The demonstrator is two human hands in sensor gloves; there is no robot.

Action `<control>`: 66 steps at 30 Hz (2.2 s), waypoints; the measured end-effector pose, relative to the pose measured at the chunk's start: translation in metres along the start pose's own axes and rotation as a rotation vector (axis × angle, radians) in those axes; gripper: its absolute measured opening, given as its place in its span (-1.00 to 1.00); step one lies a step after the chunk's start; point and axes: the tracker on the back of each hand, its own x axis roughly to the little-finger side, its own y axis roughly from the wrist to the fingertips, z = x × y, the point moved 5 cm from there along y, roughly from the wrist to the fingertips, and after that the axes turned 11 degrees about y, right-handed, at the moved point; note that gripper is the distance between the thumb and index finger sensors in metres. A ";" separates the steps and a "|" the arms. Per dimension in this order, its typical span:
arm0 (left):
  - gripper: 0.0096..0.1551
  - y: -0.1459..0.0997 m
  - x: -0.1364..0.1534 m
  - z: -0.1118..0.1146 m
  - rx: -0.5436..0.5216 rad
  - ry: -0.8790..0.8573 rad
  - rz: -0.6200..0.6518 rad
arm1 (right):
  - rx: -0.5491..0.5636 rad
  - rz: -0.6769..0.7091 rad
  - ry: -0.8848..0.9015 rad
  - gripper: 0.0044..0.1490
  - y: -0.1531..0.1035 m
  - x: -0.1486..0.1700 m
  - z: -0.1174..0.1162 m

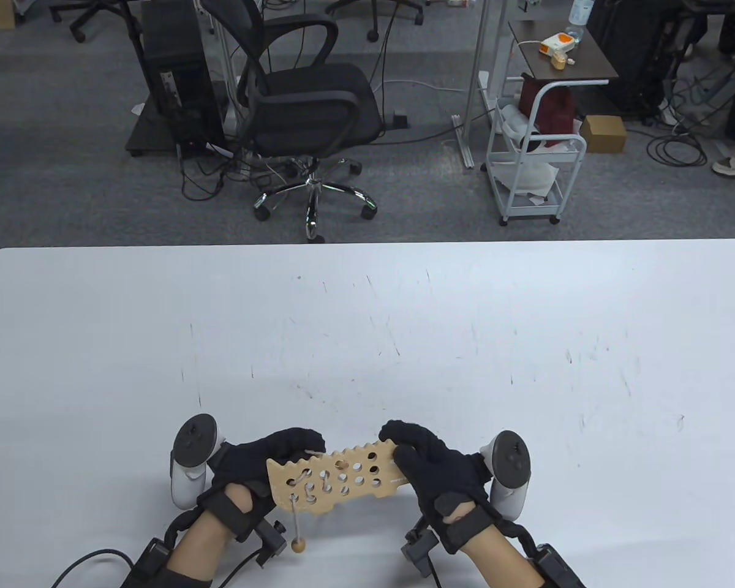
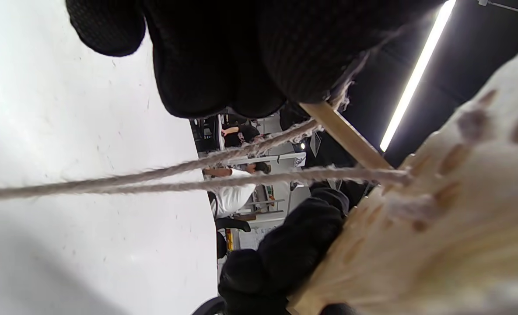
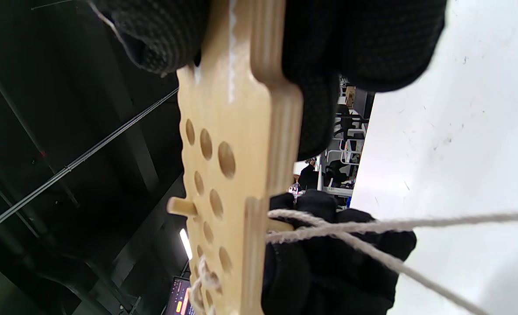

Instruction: Thread rope through all holes on crocodile lacing toy

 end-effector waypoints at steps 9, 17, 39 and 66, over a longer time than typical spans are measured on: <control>-0.51 0.001 -0.006 0.012 0.088 -0.102 0.050 | 0.015 0.023 -0.099 -0.35 0.002 -0.001 0.005; -0.48 0.002 -0.006 0.023 0.160 -0.218 0.068 | 0.004 0.023 -0.150 -0.34 0.004 0.001 0.005; -0.46 0.003 0.000 0.025 0.186 -0.281 0.041 | 0.016 0.034 -0.172 -0.40 0.005 -0.001 0.007; -0.36 -0.019 -0.022 -0.030 -0.266 0.073 0.094 | 0.205 -0.018 -0.244 -0.40 0.003 -0.001 0.041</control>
